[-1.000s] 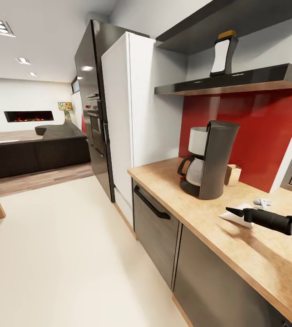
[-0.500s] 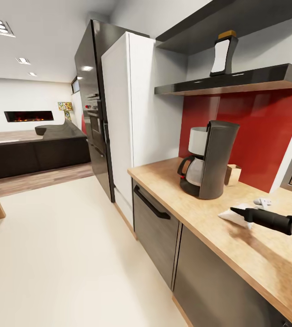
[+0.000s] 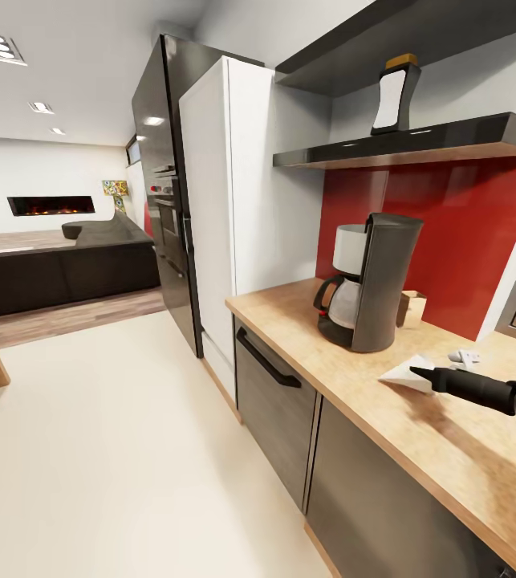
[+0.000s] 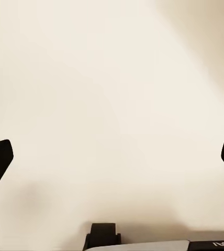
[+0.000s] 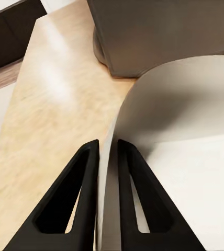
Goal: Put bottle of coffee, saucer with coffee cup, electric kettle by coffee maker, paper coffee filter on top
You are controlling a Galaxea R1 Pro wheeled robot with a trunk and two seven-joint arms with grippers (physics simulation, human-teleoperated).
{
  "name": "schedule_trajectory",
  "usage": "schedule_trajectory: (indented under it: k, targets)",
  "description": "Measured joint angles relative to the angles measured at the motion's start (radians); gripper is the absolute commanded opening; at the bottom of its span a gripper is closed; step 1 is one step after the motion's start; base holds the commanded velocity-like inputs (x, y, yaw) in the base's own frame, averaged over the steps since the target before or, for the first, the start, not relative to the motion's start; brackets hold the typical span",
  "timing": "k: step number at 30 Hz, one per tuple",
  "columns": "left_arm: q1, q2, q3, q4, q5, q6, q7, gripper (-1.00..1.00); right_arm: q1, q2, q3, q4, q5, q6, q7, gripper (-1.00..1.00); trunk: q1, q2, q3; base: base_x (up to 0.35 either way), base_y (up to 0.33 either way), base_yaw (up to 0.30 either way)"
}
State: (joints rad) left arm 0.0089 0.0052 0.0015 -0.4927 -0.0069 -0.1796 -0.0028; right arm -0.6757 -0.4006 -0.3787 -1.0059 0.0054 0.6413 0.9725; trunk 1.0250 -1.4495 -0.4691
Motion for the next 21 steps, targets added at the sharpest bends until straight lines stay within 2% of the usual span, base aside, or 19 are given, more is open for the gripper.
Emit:
schedule_trajectory:
  k: [21]
  targets:
    - [0.0,-0.001,0.001,-0.001,0.0,0.0,-0.001,1.0,0.0,0.0,0.0,-0.001,-0.001,0.001,0.001,-1.0,-0.004,0.007,0.003,0.0,0.0,0.0]
